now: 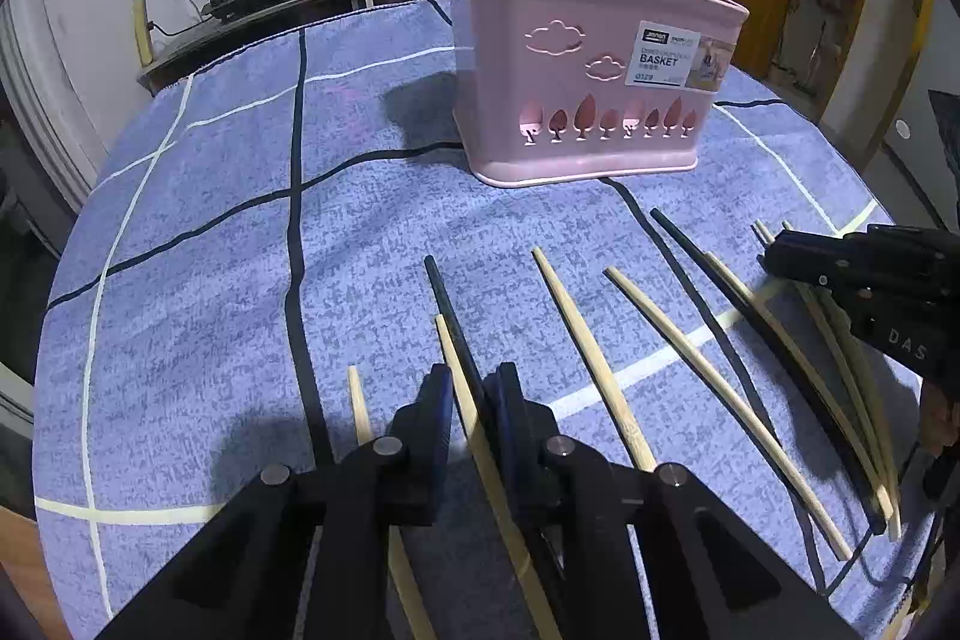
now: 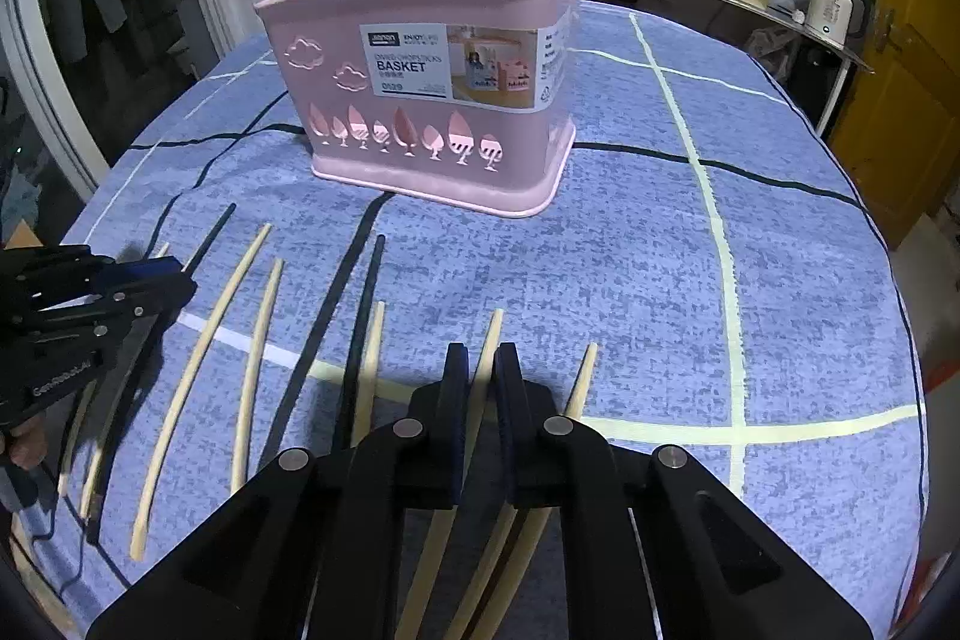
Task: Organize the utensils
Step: 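Lower both tools toward the row of chopsticks on the cloth, then grasp a light wooden chopstick with the left tool while the right tool grasps another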
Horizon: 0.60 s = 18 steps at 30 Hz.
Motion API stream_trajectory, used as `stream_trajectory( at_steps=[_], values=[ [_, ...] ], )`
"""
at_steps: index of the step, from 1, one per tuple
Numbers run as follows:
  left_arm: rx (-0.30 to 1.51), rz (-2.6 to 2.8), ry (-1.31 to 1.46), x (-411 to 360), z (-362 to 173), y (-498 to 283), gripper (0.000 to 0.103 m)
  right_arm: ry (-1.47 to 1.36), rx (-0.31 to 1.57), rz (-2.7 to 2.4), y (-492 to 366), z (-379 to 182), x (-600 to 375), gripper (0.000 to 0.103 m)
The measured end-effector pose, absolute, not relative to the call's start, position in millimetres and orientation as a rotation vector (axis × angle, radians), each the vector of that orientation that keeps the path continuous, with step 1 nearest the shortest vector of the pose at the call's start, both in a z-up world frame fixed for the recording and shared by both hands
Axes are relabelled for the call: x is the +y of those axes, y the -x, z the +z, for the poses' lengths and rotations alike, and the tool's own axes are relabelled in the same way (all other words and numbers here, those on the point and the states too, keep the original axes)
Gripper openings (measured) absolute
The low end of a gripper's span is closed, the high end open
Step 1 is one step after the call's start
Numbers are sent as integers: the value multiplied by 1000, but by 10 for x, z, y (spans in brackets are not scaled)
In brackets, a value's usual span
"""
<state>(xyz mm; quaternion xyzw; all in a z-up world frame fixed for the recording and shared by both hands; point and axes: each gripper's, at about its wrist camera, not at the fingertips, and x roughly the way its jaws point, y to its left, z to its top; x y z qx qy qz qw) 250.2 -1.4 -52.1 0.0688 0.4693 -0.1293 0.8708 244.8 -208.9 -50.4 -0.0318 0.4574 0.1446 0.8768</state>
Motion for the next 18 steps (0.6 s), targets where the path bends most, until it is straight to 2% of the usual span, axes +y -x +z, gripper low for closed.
stream_trajectory(
  at_steps=[4,18],
  values=[
    [970,-289,-114,24,-440,-2497,0,61,939,312,-2424,-433,-2075,9],
    [984,-239,-91,160,-490,-2509,2,48,915,327,-2339,-334,-2074,9]
  ],
)
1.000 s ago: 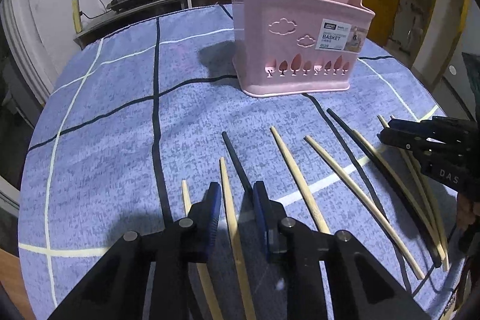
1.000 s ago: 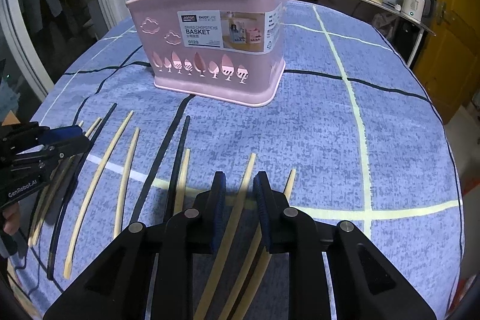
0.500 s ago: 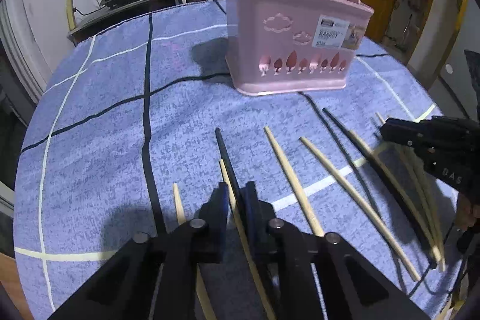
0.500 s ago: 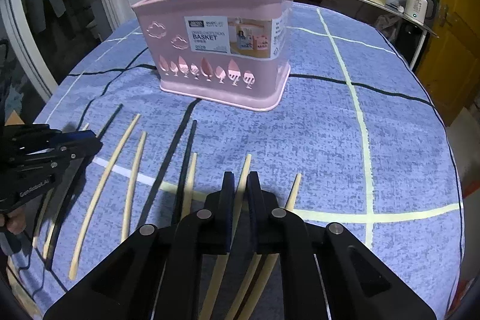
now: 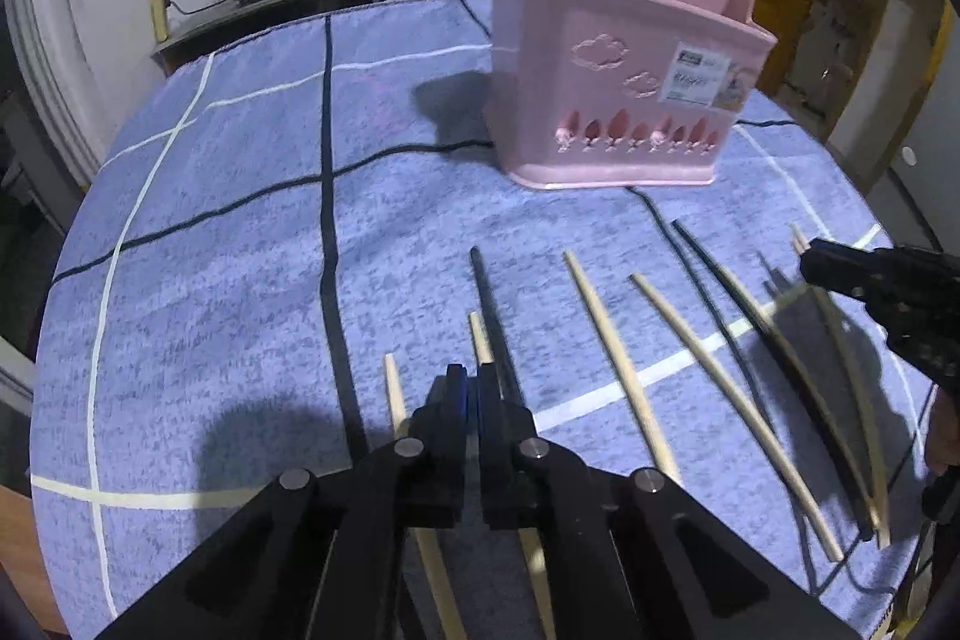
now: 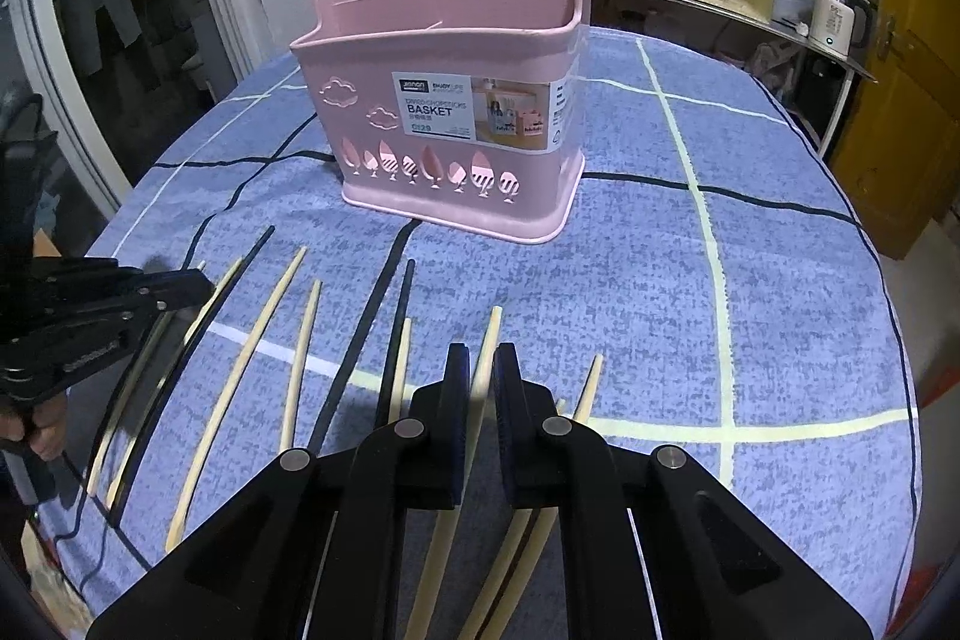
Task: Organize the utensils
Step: 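Grasp a light wooden chopstick with the left tool while the right tool grasps another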
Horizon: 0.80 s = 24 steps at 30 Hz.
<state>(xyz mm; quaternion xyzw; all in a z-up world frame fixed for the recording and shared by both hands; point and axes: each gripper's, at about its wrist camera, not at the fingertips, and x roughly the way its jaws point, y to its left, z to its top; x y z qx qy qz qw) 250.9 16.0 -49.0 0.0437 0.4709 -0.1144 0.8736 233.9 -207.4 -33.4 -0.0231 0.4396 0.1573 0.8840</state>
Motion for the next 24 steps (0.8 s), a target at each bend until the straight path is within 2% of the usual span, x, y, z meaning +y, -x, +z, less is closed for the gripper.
stream_trajectory(
  at_steps=[6,7,8,10,24],
  values=[
    [992,-226,-97,175,-492,-2548,6,46,917,326,-2342,-345,-2095,8],
    [993,-230,-88,184,-483,-2556,13,45,917,326,-2342,-347,-2100,9],
    [994,-233,-70,202,-478,-2567,24,46,917,325,-2341,-351,-2103,9],
    [995,-235,-44,216,-479,-2595,33,49,918,327,-2338,-360,-2104,9],
    [968,-186,-105,90,-498,-2590,33,51,919,333,-2328,-386,-2112,9]
  ],
)
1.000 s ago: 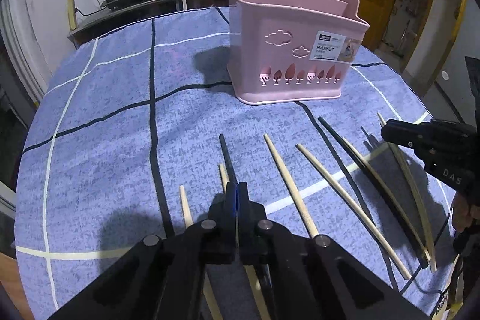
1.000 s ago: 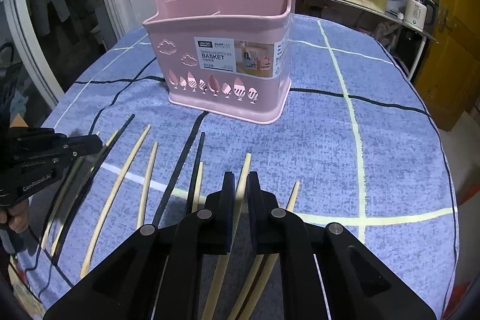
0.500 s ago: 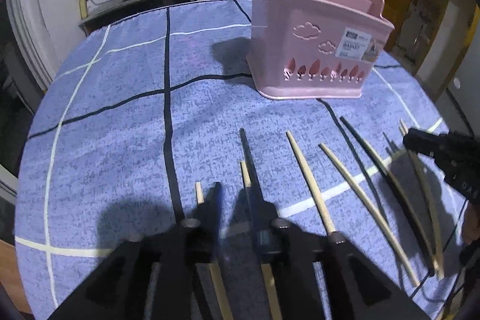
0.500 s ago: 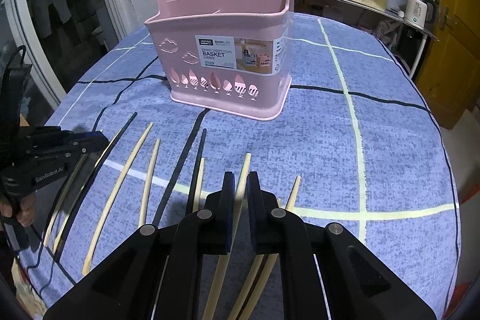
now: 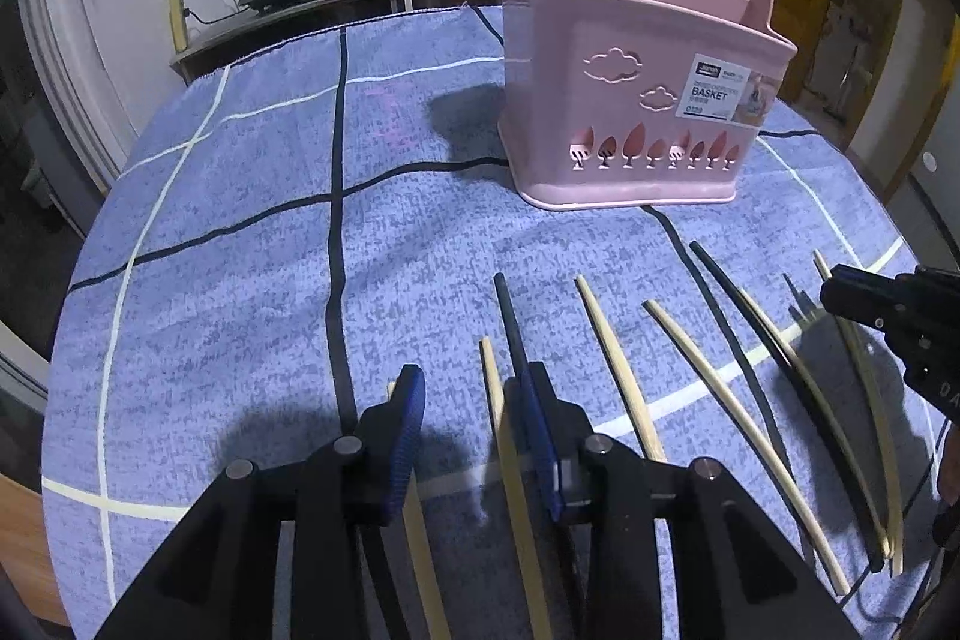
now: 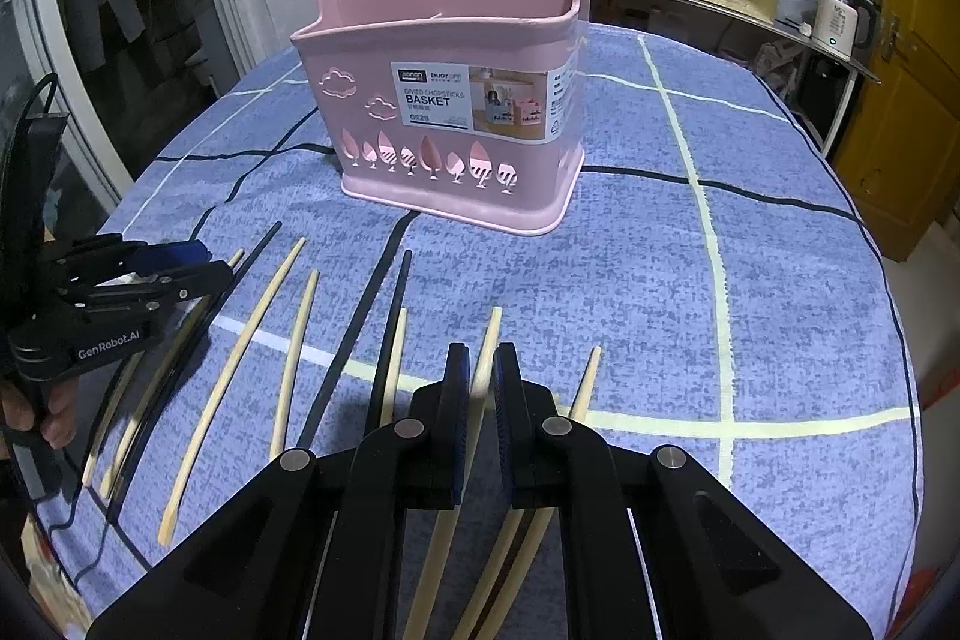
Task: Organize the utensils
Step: 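Grasp a light wooden chopstick with the left tool while the right tool grasps another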
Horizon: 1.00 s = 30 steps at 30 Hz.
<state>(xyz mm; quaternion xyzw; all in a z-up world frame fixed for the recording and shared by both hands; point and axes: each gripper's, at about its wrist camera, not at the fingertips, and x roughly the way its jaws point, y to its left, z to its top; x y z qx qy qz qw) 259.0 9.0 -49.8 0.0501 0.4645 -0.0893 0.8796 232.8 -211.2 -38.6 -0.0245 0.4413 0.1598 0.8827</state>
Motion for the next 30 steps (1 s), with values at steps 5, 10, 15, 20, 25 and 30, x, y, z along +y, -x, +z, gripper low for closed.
stream_trajectory(
  at_steps=[5,10,15,20,25,30],
  values=[
    [977,-189,-75,146,-495,-2577,33,45,920,334,-2324,-383,-2125,9],
    [987,-192,-52,241,-545,-2529,31,49,917,336,-2317,-371,-2133,9],
    [984,-181,-128,130,-545,-2527,31,47,920,335,-2333,-380,-2116,9],
    [995,-202,-153,33,-535,-2599,11,55,924,333,-2352,-388,-2080,8],
    [1000,-224,-186,-95,-507,-2600,5,50,908,343,-2339,-334,-2061,8],
    [938,-246,-154,-73,-275,-2493,4,25,873,369,-2282,-187,-2079,8]
  ],
)
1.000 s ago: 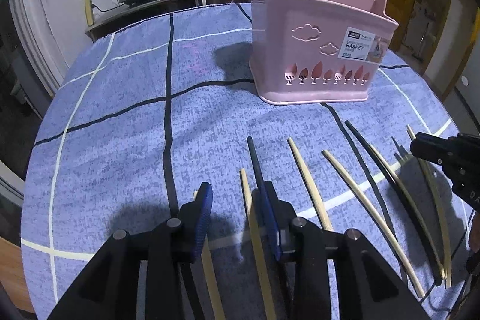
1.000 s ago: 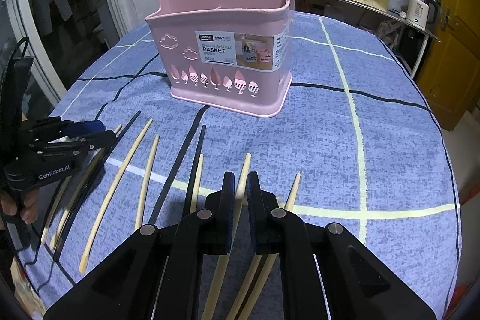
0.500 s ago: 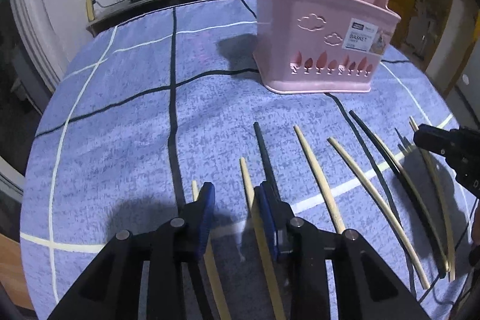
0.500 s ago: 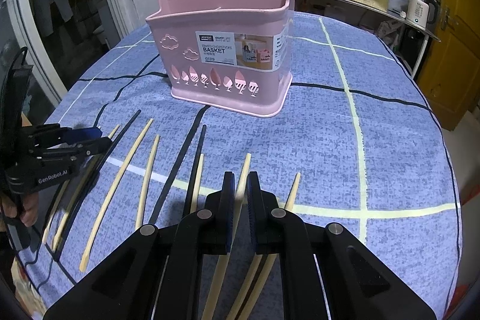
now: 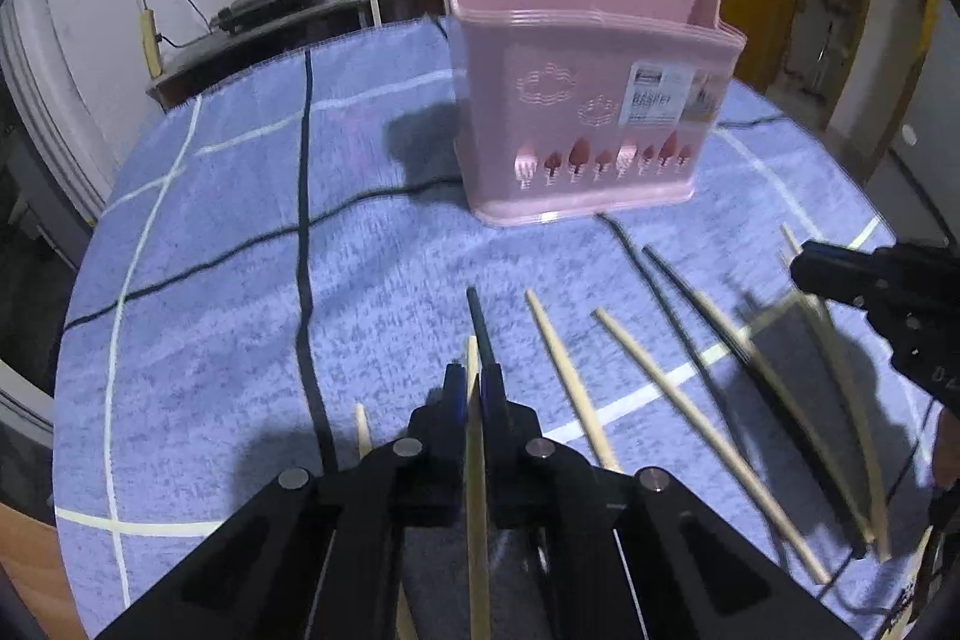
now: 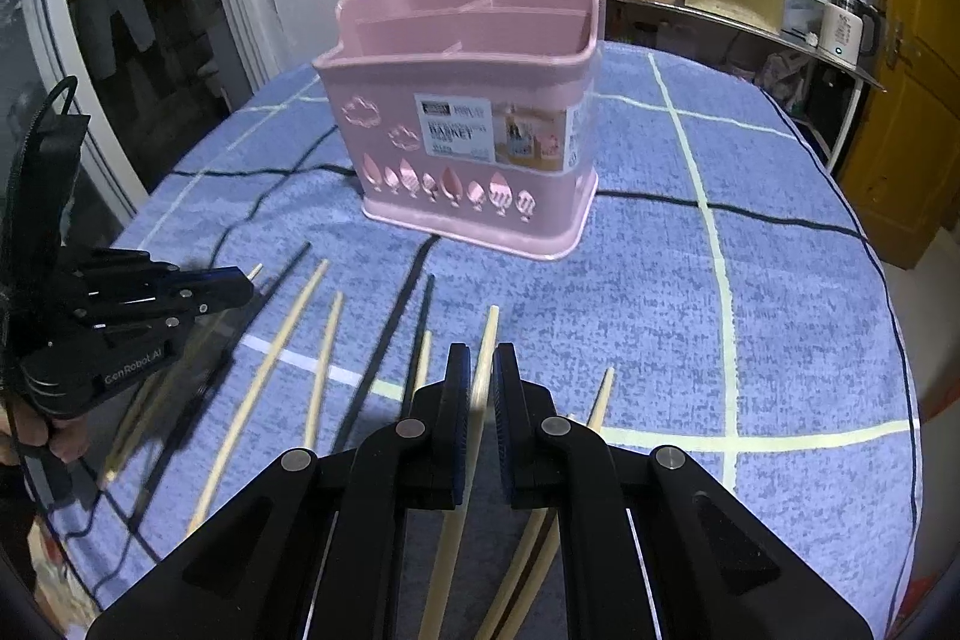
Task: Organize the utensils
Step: 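Grasp a light wooden chopstick with the left tool while the right tool grasps another, then lift both held wooden chopsticks and carry them over the pink basket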
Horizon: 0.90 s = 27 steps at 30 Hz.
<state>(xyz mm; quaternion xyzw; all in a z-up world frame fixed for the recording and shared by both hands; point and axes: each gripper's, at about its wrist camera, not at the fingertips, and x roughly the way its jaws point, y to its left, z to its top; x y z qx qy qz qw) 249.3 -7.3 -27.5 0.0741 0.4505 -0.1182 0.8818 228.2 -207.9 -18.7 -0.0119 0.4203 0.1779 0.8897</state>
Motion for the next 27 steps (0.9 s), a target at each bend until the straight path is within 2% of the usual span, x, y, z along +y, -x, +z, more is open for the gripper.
stream_trajectory(
  at_steps=[17,23,27],
  values=[
    [656,-291,-35,210,981,-2043,4,4,667,416,-1975,661,-2105,6],
    [627,-298,-38,172,1145,-1910,4,5,637,422,-1880,770,-2118,3],
    [619,-304,-38,154,1188,-1851,4,11,693,464,-1964,638,-2084,4]
  ],
)
